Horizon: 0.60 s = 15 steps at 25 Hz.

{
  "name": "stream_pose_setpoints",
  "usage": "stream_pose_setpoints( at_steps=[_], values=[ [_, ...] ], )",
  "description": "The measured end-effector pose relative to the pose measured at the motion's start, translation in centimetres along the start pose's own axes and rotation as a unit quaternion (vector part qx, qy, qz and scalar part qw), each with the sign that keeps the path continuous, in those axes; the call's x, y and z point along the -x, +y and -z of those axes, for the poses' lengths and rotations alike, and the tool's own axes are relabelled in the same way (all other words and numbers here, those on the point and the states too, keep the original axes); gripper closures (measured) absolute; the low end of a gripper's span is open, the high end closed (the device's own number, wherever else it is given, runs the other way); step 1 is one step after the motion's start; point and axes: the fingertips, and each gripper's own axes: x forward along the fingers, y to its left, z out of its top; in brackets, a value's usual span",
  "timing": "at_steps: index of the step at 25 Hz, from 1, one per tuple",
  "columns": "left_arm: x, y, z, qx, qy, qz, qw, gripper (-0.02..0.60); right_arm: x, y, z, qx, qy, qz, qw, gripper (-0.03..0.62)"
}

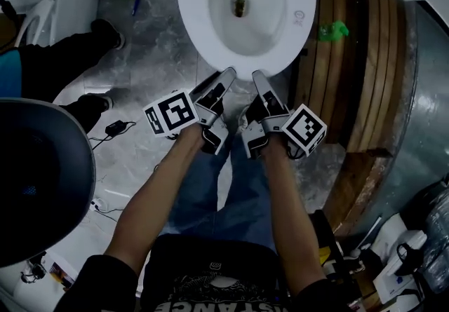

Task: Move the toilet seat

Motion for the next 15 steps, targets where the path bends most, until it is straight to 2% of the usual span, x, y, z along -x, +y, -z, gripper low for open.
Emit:
stream_pose_setpoints(
  at_steps=[2, 5, 8, 15],
  values=[
    [0.4, -1.2, -0.6, 0.006, -0.002, 0.005, 1.0, 0.417, 0.3, 1.4, -0.3, -0.004, -0.007, -0.006, 1.0, 0.451],
    [1.0, -3.0, -1.3, 0.011, -0.004, 0.012, 0.9999, 0.42, 0.5, 4.2, -0.6, -0.023, -0.019, -0.036, 0.999, 0.453],
    [1.6, -4.9, -2.1, 0.015, -0.005, 0.021, 0.9996, 0.423, 1.2, 5.8, -1.1, -0.016, -0.026, -0.03, 0.999, 0.456],
    [2.8, -9.8, -4.2, 0.011, -0.007, 0.048, 0.9987, 0.433, 2.2, 11.5, -2.4, -0.017, -0.049, -0.062, 0.997, 0.457]
  ],
)
